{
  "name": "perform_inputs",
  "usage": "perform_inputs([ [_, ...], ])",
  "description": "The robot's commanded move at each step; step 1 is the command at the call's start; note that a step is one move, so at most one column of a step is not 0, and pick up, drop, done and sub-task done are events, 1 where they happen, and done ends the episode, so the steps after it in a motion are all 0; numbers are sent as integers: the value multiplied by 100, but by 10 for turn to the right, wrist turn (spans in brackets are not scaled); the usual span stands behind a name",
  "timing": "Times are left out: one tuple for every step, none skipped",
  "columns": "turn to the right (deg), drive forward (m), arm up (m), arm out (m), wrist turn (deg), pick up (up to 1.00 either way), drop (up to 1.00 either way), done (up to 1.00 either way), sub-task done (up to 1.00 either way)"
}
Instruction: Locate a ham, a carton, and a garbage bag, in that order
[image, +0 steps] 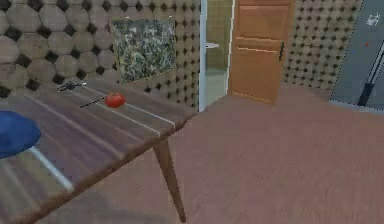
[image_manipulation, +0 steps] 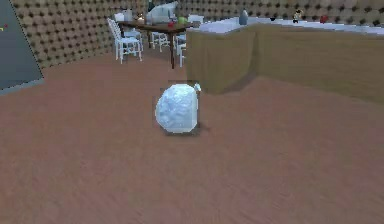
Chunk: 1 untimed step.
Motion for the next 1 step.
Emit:
perform_inputs([
  [360,0,0,0,0,0,0,0,0],
])
